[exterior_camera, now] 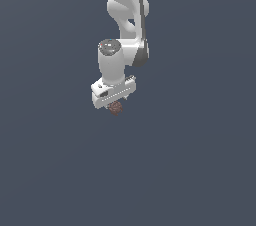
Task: Pick up the object and move it to a goal position.
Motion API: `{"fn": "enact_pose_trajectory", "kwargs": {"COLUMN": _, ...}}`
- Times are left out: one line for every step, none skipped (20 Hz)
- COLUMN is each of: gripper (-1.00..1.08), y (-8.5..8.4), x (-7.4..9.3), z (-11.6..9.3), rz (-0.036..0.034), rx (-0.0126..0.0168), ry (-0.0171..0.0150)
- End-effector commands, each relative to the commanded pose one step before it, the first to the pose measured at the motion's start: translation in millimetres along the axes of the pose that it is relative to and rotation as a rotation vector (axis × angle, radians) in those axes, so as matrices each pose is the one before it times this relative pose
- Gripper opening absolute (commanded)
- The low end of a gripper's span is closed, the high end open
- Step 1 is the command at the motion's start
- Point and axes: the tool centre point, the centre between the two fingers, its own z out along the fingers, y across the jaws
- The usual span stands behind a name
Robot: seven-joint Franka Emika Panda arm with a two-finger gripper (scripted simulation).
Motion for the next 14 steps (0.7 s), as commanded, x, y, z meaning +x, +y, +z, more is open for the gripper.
{"fn": "enact_pose_trajectory", "kwargs": {"gripper": 1.00, "y": -0.84, "x": -7.49, "z": 5.78, "rz": -0.05147, "rx": 0.00135, "ry": -0.00190}}
{"fn": "enact_pose_trajectory", "kwargs": {"gripper": 1.00, "y": -0.45, "x": -2.53, "z": 1.95, "rz": -0.01693, "rx": 0.00061, "ry": -0.00069}}
{"fn": "enact_pose_trajectory", "kwargs": {"gripper": 1.00, "y": -0.47, "x": -2.34, "z": 1.79, "rz": -0.01568, "rx": 0.00059, "ry": -0.00061}}
{"fn": "enact_pose_trajectory", "kwargs": {"gripper": 1.00, "y": -0.49, "x": -2.13, "z": 1.64, "rz": -0.01445, "rx": 0.00057, "ry": -0.00053}}
{"fn": "enact_pose_trajectory", "kwargs": {"gripper": 1.00, "y": -0.49, "x": -1.94, "z": 1.49, "rz": -0.01319, "rx": 0.00054, "ry": -0.00046}}
{"fn": "enact_pose_trajectory", "kwargs": {"gripper": 1.00, "y": -0.48, "x": -1.75, "z": 1.34, "rz": -0.01194, "rx": 0.00050, "ry": -0.00040}}
{"fn": "enact_pose_trajectory", "kwargs": {"gripper": 1.00, "y": -0.46, "x": -1.56, "z": 1.19, "rz": -0.01068, "rx": 0.00046, "ry": -0.00034}}
{"fn": "enact_pose_trajectory", "kwargs": {"gripper": 1.00, "y": -0.43, "x": -1.36, "z": 1.05, "rz": -0.00945, "rx": 0.00042, "ry": -0.00029}}
{"fn": "enact_pose_trajectory", "kwargs": {"gripper": 1.00, "y": -0.39, "x": -1.18, "z": 0.91, "rz": -0.00819, "rx": 0.00037, "ry": -0.00024}}
{"fn": "enact_pose_trajectory", "kwargs": {"gripper": 1.00, "y": -0.34, "x": -0.99, "z": 0.76, "rz": -0.00693, "rx": 0.00031, "ry": -0.00020}}
{"fn": "enact_pose_trajectory", "kwargs": {"gripper": 1.00, "y": -0.28, "x": -0.82, "z": 0.62, "rz": -0.00564, "rx": 0.00026, "ry": -0.00016}}
{"fn": "enact_pose_trajectory", "kwargs": {"gripper": 1.00, "y": -0.23, "x": -0.63, "z": 0.48, "rz": -0.00442, "rx": 0.00021, "ry": -0.00012}}
{"fn": "enact_pose_trajectory", "kwargs": {"gripper": 1.00, "y": -0.17, "x": -0.44, "z": 0.34, "rz": -0.00316, "rx": 0.00015, "ry": -0.00008}}
{"fn": "enact_pose_trajectory", "kwargs": {"gripper": 1.00, "y": -0.08, "x": -0.29, "z": 0.20, "rz": -0.00182, "rx": 0.00009, "ry": -0.00005}}
